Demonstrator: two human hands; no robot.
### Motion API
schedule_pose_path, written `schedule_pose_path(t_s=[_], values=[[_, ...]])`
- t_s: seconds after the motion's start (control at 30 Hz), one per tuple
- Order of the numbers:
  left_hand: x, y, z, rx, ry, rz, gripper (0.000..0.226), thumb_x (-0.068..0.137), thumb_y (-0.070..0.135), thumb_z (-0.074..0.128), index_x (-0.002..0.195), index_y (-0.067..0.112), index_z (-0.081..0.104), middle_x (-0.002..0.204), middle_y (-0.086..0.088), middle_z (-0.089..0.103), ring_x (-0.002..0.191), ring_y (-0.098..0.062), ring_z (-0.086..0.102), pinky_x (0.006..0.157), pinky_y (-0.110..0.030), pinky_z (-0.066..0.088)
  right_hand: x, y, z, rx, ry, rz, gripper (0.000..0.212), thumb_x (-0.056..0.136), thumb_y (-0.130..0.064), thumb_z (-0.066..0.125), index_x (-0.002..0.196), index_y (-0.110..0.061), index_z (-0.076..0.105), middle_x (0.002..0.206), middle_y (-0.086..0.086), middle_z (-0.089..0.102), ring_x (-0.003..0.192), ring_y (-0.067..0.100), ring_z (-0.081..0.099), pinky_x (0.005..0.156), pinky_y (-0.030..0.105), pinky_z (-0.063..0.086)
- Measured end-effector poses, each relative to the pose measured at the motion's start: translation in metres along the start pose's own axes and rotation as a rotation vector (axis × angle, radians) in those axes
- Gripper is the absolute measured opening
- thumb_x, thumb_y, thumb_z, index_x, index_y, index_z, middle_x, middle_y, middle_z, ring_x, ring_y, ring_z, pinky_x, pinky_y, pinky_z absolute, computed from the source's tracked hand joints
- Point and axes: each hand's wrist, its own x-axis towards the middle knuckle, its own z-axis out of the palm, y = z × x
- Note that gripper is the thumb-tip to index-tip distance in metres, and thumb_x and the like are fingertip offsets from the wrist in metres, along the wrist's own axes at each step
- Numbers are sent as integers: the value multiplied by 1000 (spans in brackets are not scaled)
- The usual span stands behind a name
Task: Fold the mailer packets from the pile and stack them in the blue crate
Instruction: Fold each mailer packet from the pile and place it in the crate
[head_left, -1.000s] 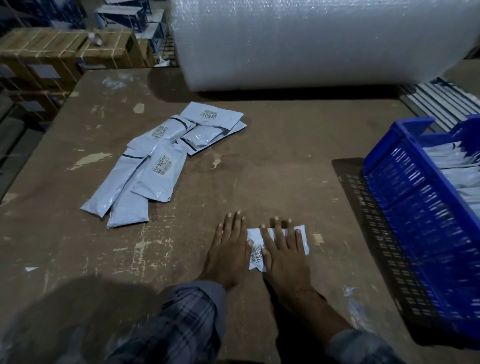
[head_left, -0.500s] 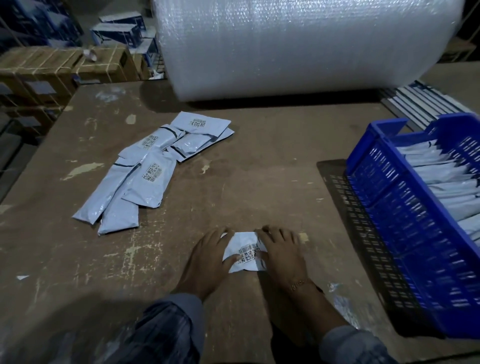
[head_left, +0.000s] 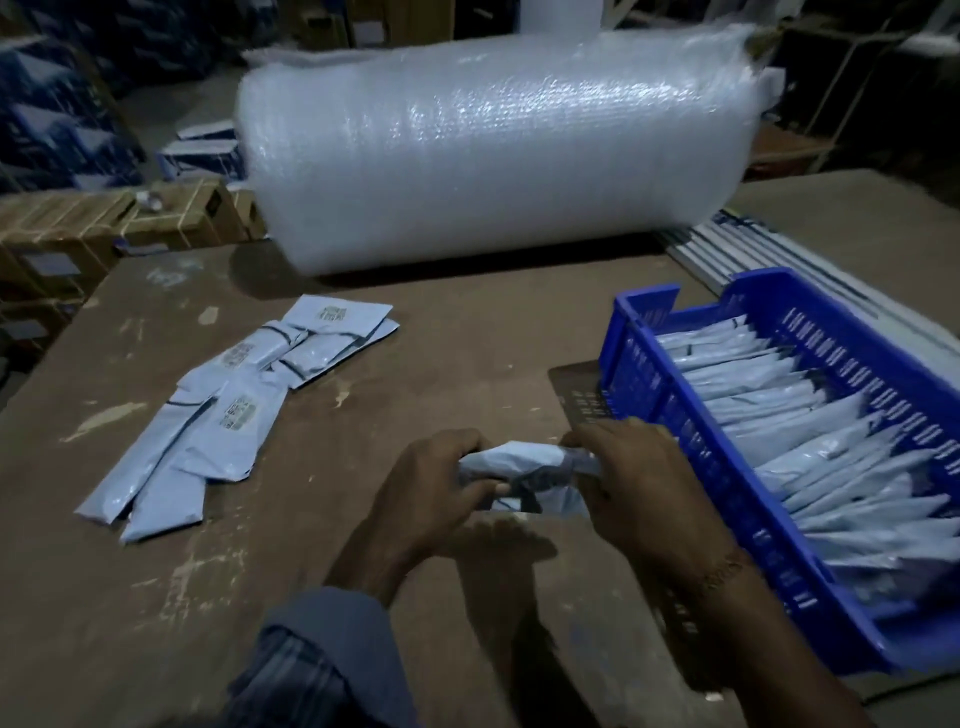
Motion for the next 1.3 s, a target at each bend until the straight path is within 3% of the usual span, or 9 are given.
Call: schedule_pose_path(t_s=[0.13,0.33,0.47,0.57,0.7,0.83,0.97,1.17,1.3], values=[[28,70,35,-11,50,125,30,77,25,89,83,31,61,79,15,63,78,-11,63,68,-38,53,-17,52,-62,-106,68,33,20,81,-16,77,92,-29,67,92,-6,70,86,21,62,73,32,42],[49,164,111,-73,90,335,40,80,26,91,103,27,58,106,13,58,100,-7,56,78,-23,45,-61,149,-129,-142,138,104,24,79,-7,80,92,-23,69,87,-1,70,83,29,61,70,40,49],[55,207,167,-338,79,264,32,99,47,69,121,26,56,112,7,59,92,-17,59,81,-33,51,-97,219,-152,-169,136,179,28,73,-3,78,89,-24,69,84,1,71,83,35,64,66,33,43],[72,223,207,-421,25,217,29,110,48,47,123,27,61,115,11,65,96,-13,63,82,-28,51,-122,265,-162,-178,43,240,27,73,-6,81,92,-24,74,85,7,74,85,38,68,69,28,37],[93,214,263,-398,-26,106,42,109,58,37,120,31,67,120,15,69,113,-7,65,97,-38,54,-127,308,-153,-135,-144,236,24,71,-6,83,88,-22,76,84,3,77,84,33,72,66,35,50],[92,203,282,-276,-1,-14,66,98,83,20,121,40,65,117,23,69,102,-2,66,86,-36,55,-116,324,-139,-160,-364,220,26,75,-12,82,93,-30,80,93,-6,78,91,18,72,71,26,48],[88,204,282,-286,49,13,55,103,69,28,116,35,69,111,23,71,97,1,67,77,-22,46,-103,325,-115,-282,-539,235,23,75,-19,87,97,-26,82,97,-2,78,94,19,71,78,27,53],[87,202,287,-234,96,14,46,108,63,35,111,32,69,104,14,72,90,-10,69,80,-45,58,-95,329,-86,-492,-662,303,28,87,-21,77,114,-17,70,115,9,72,106,27,69,85,35,57],[86,203,286,-174,86,15,43,109,63,37,109,34,68,96,8,72,84,-15,68,75,-47,56,-93,324,-85,-590,-725,313,45,82,-28,83,123,-16,66,122,11,70,113,29,68,93,39,59]])
